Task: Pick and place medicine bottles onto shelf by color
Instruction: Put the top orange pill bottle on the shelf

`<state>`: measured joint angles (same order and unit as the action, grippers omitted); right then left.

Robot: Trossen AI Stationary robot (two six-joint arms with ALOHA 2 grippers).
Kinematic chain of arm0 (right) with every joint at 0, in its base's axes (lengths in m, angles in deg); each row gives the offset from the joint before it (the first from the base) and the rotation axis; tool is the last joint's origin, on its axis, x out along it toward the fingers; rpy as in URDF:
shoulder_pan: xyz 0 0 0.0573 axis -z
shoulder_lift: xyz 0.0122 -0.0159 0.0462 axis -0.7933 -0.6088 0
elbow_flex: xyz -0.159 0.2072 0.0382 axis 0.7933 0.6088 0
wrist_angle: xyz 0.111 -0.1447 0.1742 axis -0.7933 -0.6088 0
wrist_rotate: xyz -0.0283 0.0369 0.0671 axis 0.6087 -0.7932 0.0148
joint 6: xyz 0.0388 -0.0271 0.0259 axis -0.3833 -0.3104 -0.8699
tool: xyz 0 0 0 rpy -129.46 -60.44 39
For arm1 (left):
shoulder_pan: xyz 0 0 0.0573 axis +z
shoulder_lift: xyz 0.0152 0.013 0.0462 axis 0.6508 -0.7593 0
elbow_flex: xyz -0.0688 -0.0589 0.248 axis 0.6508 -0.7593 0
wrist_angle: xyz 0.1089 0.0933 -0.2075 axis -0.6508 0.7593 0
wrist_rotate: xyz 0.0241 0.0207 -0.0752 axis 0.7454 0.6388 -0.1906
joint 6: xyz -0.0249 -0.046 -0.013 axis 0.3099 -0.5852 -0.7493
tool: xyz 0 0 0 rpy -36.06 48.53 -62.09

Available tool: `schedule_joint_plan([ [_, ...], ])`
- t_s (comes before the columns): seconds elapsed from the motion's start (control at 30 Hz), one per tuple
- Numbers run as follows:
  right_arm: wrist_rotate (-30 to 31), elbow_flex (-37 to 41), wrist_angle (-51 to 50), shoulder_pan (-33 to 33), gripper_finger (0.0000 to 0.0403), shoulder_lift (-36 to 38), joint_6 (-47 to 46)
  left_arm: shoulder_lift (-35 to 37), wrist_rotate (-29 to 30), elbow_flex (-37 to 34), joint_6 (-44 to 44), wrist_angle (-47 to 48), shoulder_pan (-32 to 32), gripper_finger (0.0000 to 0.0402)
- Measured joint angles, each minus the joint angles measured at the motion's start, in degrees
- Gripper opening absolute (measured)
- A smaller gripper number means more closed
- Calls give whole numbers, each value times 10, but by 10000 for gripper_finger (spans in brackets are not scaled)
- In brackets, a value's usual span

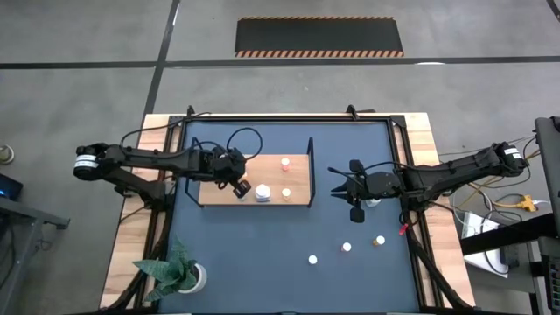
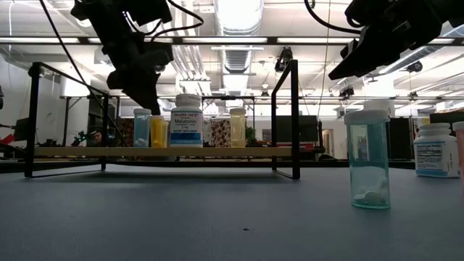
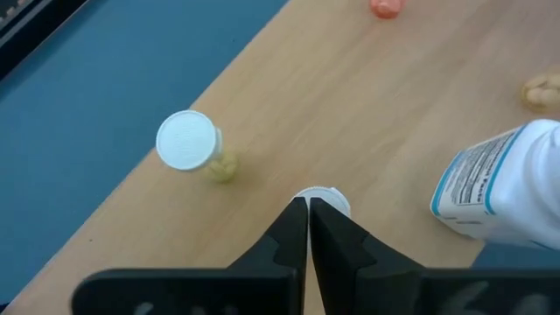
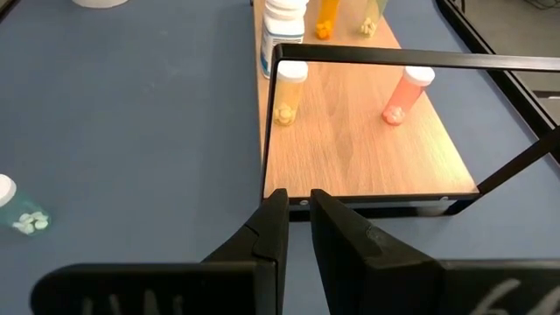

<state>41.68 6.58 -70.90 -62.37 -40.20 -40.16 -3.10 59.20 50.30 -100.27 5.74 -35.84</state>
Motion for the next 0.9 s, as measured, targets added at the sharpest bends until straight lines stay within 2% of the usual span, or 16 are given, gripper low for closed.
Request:
schedule_joint_plan([
  [0.9,0,1,1,0,43,0,-15,1,4,-14,0,-11,0,0],
])
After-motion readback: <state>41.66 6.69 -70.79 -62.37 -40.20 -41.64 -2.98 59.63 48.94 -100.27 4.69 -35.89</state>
